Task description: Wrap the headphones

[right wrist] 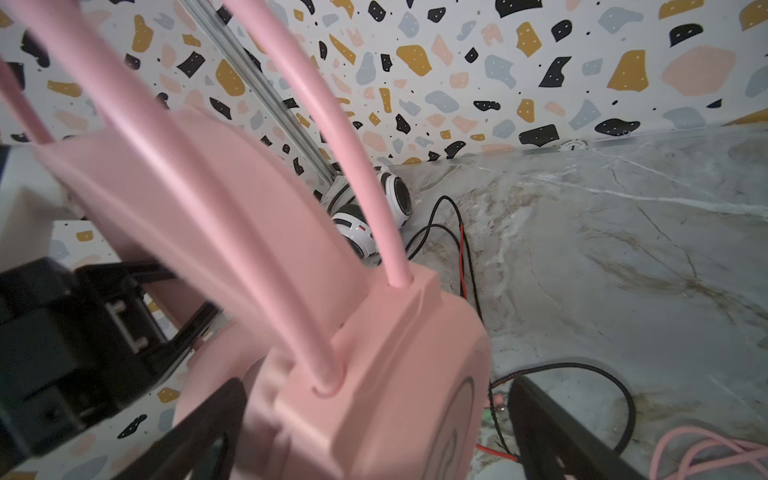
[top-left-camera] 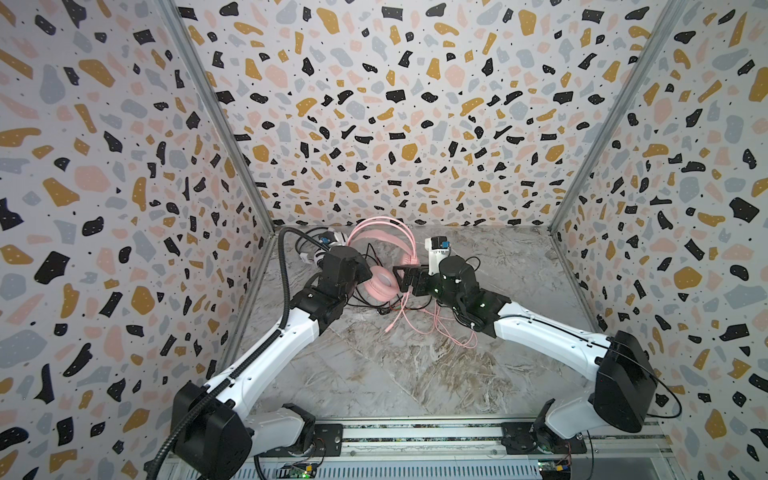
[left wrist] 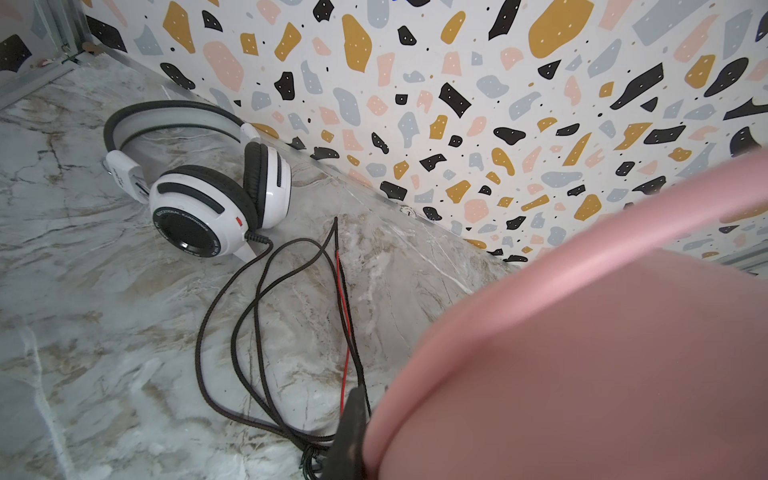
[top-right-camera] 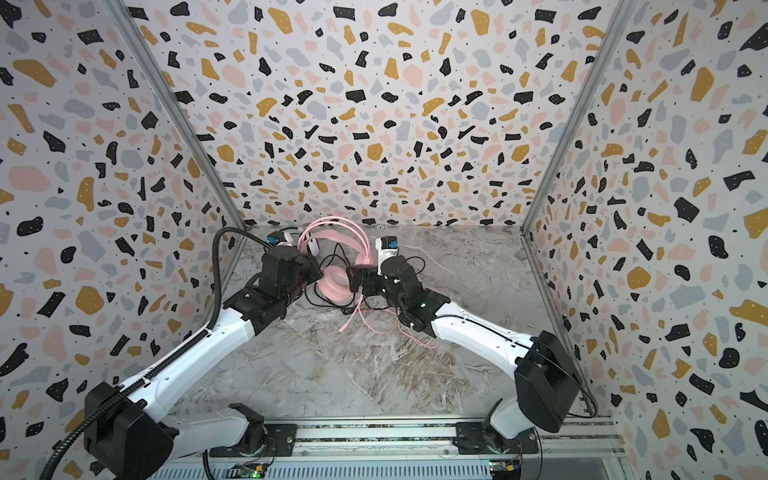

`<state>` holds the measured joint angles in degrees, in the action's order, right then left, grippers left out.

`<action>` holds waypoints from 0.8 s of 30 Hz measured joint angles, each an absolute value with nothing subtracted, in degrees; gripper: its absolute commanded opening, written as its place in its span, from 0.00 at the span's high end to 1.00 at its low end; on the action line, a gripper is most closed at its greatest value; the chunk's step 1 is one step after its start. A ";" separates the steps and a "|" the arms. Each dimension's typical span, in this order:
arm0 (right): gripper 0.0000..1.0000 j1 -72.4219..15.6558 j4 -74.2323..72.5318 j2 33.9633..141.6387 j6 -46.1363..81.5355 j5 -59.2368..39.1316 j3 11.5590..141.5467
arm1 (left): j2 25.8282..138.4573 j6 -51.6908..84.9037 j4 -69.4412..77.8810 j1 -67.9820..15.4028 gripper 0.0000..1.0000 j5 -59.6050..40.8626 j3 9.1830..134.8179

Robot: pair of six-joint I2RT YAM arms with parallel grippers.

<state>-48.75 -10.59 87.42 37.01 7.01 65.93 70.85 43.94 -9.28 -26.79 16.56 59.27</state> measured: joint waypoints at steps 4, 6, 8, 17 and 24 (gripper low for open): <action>0.16 -50.48 -9.96 91.07 38.30 10.52 68.58 | 70.83 44.29 -8.75 -26.79 1.00 16.58 59.24; 0.31 -51.40 -9.39 91.90 38.48 12.86 68.84 | 70.70 44.40 -8.60 -26.70 1.00 16.62 59.05; 0.44 -51.92 -8.54 92.14 38.48 14.90 68.84 | 70.28 44.38 -8.62 -26.70 1.00 16.60 58.52; 0.75 -52.01 -2.85 92.18 30.76 21.37 68.90 | 69.58 41.54 -4.14 -26.79 0.59 7.14 52.01; 0.76 -49.25 10.17 93.51 19.88 21.67 76.05 | 71.70 31.94 -6.92 -26.72 0.01 -1.76 51.24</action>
<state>-49.25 10.17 93.51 19.88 21.67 76.05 71.70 31.94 -6.92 -26.72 -1.76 51.24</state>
